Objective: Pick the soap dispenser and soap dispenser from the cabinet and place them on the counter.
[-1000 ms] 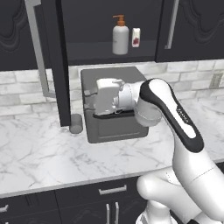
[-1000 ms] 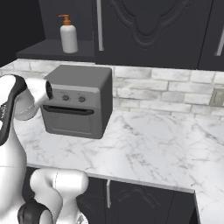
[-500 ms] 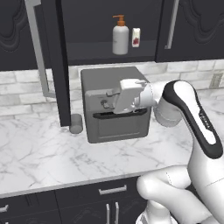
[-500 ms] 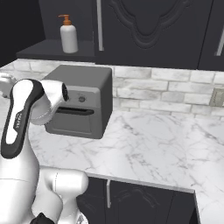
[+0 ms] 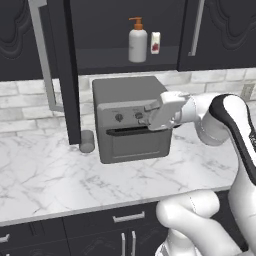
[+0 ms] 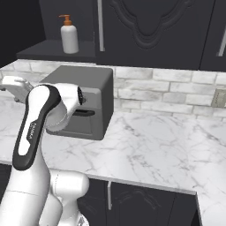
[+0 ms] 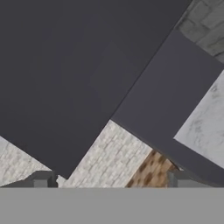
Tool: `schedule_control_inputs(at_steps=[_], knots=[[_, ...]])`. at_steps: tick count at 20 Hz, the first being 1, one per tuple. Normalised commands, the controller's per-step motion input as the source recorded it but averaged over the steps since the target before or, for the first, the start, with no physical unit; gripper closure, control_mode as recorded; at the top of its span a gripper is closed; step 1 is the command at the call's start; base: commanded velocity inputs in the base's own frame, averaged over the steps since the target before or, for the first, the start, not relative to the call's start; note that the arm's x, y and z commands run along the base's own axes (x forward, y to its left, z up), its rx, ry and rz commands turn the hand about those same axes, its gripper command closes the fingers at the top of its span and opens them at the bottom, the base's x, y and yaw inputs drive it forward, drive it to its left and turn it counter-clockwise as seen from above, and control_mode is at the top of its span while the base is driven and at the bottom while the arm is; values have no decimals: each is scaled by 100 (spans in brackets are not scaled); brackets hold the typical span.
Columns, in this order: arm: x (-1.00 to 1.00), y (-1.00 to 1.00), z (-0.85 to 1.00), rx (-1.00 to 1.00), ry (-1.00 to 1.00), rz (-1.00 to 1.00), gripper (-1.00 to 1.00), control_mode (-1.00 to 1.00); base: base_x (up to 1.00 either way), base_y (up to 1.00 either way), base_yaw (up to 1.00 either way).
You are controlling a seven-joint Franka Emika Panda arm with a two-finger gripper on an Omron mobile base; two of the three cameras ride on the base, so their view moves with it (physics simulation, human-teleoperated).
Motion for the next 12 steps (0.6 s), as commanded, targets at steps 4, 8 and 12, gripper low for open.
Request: schedule_control_inputs(at_steps=[4,8,12], knots=[[-17,-57,0,0,-5,0,-100,-100,0,0,0],[-15,-42,1,-5,-5,-2,-100,-100,0,0,0],[-8,-28,0,-10,-5,-5,-100,-100,0,0,0]])
